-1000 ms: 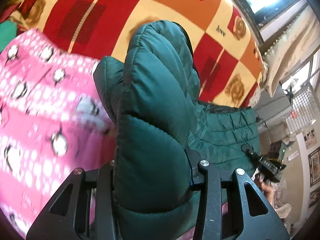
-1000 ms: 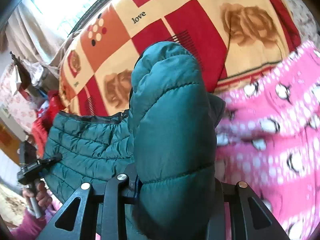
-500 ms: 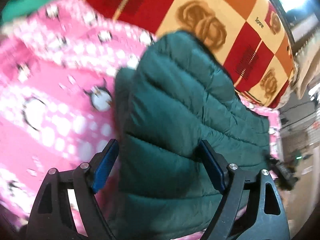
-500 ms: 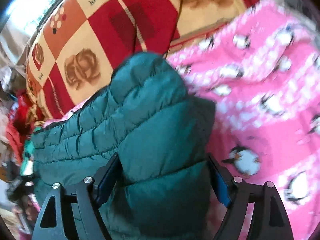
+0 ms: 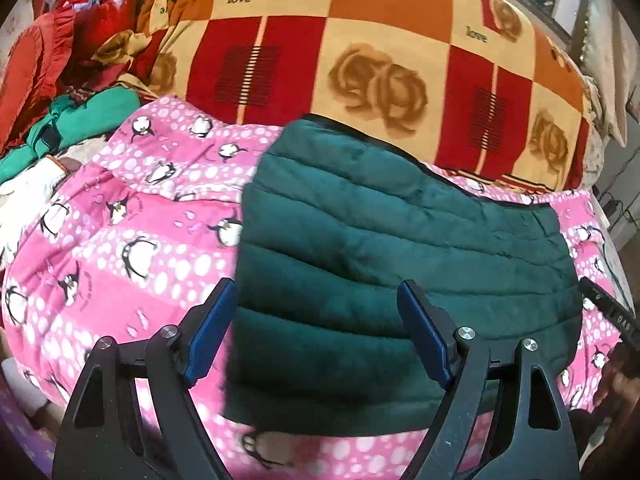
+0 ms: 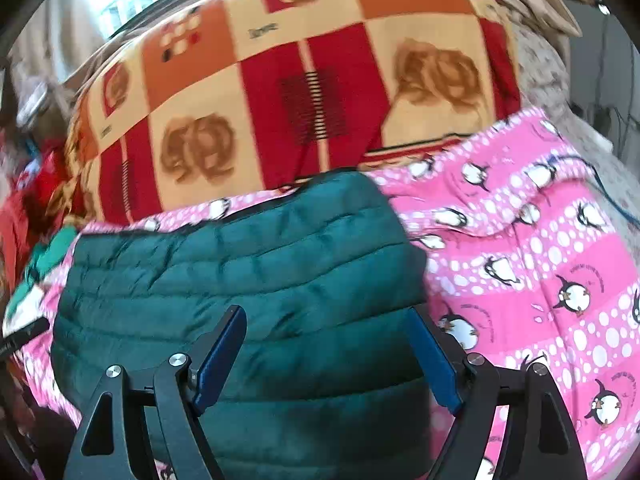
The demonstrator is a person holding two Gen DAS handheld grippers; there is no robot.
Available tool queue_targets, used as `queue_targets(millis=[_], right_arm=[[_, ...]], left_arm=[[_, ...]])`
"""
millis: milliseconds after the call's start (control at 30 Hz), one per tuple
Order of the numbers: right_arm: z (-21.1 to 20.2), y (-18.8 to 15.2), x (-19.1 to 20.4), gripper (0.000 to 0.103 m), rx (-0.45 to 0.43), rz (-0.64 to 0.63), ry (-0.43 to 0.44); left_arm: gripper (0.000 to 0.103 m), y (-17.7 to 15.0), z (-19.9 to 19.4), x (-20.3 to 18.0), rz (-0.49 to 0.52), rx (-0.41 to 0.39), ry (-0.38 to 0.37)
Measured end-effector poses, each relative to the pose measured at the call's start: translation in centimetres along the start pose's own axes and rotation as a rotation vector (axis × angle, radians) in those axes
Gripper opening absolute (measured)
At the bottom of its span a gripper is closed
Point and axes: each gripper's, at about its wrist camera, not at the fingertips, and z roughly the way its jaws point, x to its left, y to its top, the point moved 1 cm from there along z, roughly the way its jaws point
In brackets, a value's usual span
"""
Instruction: Fold large clothes
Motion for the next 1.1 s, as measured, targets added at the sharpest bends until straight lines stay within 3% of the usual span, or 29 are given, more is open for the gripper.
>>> queue_targets(millis=[133, 433, 1100], right_arm=[[-0.5, -1.5, 2.8, 0.080, -0.017, -0.055, -0.006], [-1.4, -3.8, 5.7, 0.080, -0.048, -0.041, 0.010], [-0.9, -5.8, 8.1, 0.080, -0.038, -0.066, 0.026]], left_arm=[[0.082, -0.9, -0.1, -2.6, 0.045, -0.015, 0.037], [0.082, -2.8, -0.7, -6.4, 0.120, -0.092, 0.093], [0.082, -4.4, -0.5, -7.4, 0.147, -0.118, 0.114]])
